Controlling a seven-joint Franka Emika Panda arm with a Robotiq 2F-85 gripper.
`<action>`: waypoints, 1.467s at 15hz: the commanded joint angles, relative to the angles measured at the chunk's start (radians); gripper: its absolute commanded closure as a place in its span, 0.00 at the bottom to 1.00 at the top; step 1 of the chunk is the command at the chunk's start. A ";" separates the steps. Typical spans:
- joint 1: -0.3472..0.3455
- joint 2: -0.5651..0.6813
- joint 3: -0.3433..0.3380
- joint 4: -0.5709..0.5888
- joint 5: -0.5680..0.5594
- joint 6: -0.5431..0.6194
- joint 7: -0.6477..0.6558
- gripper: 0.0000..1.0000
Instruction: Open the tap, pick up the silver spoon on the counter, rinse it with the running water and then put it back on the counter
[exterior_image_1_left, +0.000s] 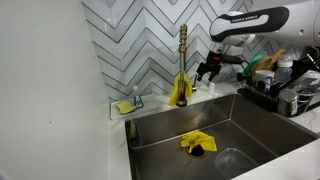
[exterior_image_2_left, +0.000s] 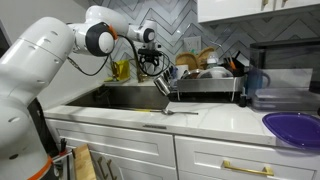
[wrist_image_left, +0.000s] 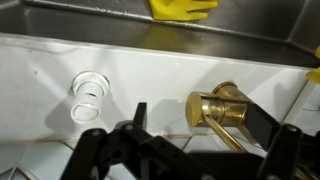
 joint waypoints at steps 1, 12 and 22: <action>0.012 0.031 0.002 0.050 0.002 -0.007 0.019 0.00; 0.035 0.071 -0.006 0.119 -0.017 0.033 0.007 0.00; 0.033 0.068 -0.018 0.114 -0.031 0.017 0.012 0.00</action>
